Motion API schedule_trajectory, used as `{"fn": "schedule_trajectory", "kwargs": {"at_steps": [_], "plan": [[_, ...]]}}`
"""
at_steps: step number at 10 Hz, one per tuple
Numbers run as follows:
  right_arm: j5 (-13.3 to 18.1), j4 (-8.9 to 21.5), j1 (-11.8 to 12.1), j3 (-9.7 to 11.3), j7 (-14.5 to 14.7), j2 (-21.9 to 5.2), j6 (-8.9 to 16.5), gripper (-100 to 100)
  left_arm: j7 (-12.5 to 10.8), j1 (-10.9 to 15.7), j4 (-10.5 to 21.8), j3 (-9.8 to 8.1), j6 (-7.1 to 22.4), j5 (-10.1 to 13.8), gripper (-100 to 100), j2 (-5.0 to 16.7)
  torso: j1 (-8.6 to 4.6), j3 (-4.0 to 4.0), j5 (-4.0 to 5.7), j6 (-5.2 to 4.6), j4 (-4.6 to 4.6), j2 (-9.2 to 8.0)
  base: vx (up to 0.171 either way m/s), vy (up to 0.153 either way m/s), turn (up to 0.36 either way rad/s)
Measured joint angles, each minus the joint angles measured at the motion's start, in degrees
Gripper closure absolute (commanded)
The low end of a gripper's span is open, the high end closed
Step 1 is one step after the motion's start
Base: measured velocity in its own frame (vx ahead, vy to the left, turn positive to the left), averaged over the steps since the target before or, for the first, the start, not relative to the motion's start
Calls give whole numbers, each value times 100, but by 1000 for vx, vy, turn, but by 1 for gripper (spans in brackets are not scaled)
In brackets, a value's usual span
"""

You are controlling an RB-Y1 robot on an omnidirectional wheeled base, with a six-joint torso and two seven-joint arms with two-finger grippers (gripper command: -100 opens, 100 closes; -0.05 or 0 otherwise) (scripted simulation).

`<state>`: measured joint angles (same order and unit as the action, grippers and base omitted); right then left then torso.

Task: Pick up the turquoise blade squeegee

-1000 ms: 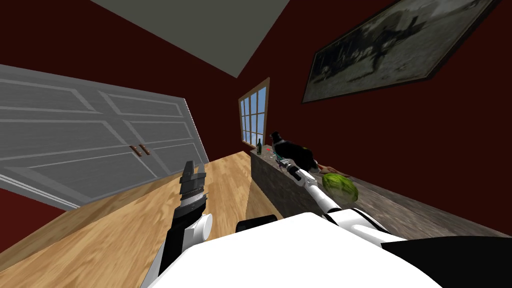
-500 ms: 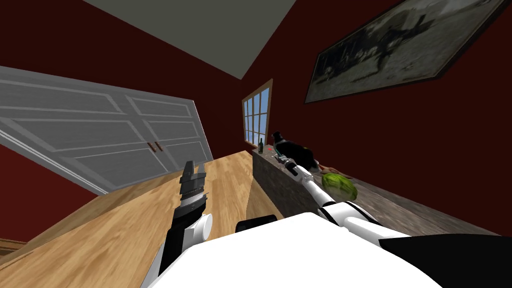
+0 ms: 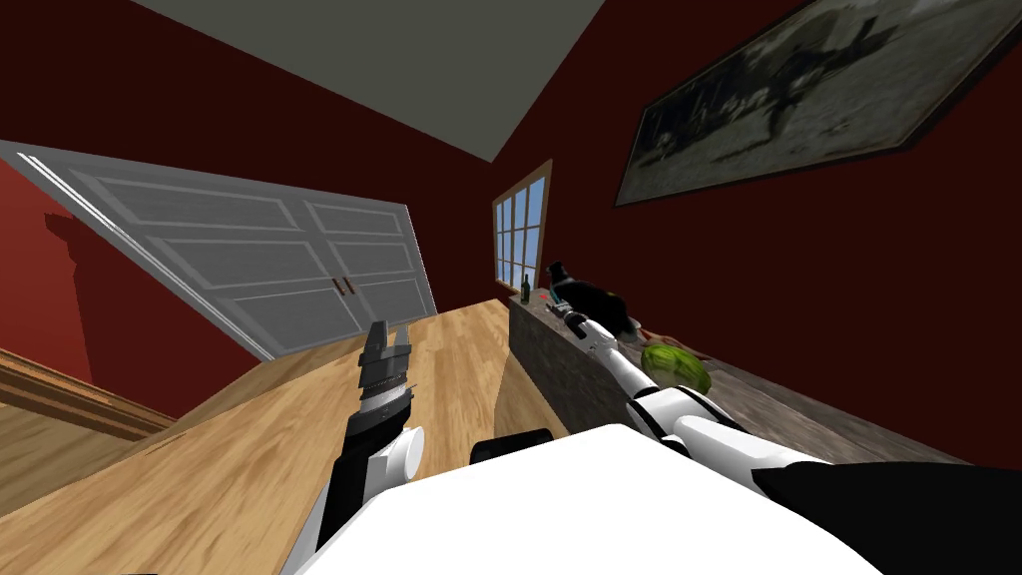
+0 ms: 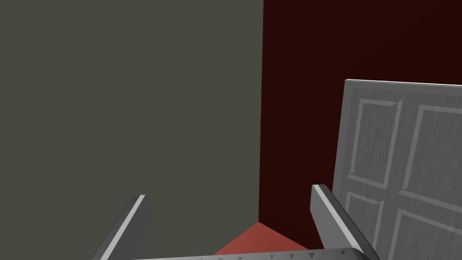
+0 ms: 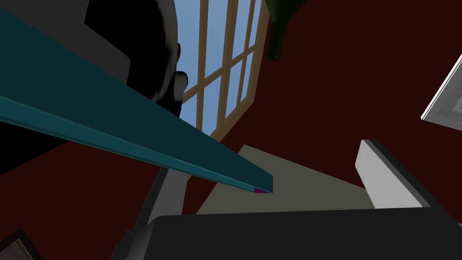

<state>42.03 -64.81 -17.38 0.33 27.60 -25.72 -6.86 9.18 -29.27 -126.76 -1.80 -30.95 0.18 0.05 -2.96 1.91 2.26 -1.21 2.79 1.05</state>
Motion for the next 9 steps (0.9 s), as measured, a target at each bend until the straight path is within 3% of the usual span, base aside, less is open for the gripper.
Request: {"fn": "schedule_trajectory", "kwargs": {"at_steps": [1, 2, 6, 7, 8, 9], "plan": [[-16, 143, -207, -36, 103, 43, 84, -100, 0, 0, 0, 0, 0, 0, 0, 0, 1, 0, 0, 0, 0, 0, -53, -5, 28], [-18, 164, -231, -42, 131, 49, 95, 100, 0, -1, 0, 0, 0, 0, 0, 0, 2, 9, 0, -4, 4, 18, -8, -4, -23], [-10, 149, -241, -55, 142, 23, 90, 100, 0, -2, 0, 0, 0, 0, 0, 0, 12, 46, 14, 10, 31, 66, -2, -3, -1], [-9, 147, -243, -53, 143, 23, 87, 0, 0, -2, 0, 0, 0, 0, 0, 0, 10, 48, 15, 8, 32, 69, 0, 0, 0], [-9, 146, -243, -53, 144, 22, 85, 100, 0, -2, 0, 0, 0, 0, 0, 0, 9, 51, 16, 8, 33, 72, 83, 23, -136], [-20, 9, -89, 16, 39, -38, 42, 100, 0, -3, -1, 0, -1, 0, 0, 0, 3, 69, 21, -13, 49, 95, 152, 28, -200]]}}
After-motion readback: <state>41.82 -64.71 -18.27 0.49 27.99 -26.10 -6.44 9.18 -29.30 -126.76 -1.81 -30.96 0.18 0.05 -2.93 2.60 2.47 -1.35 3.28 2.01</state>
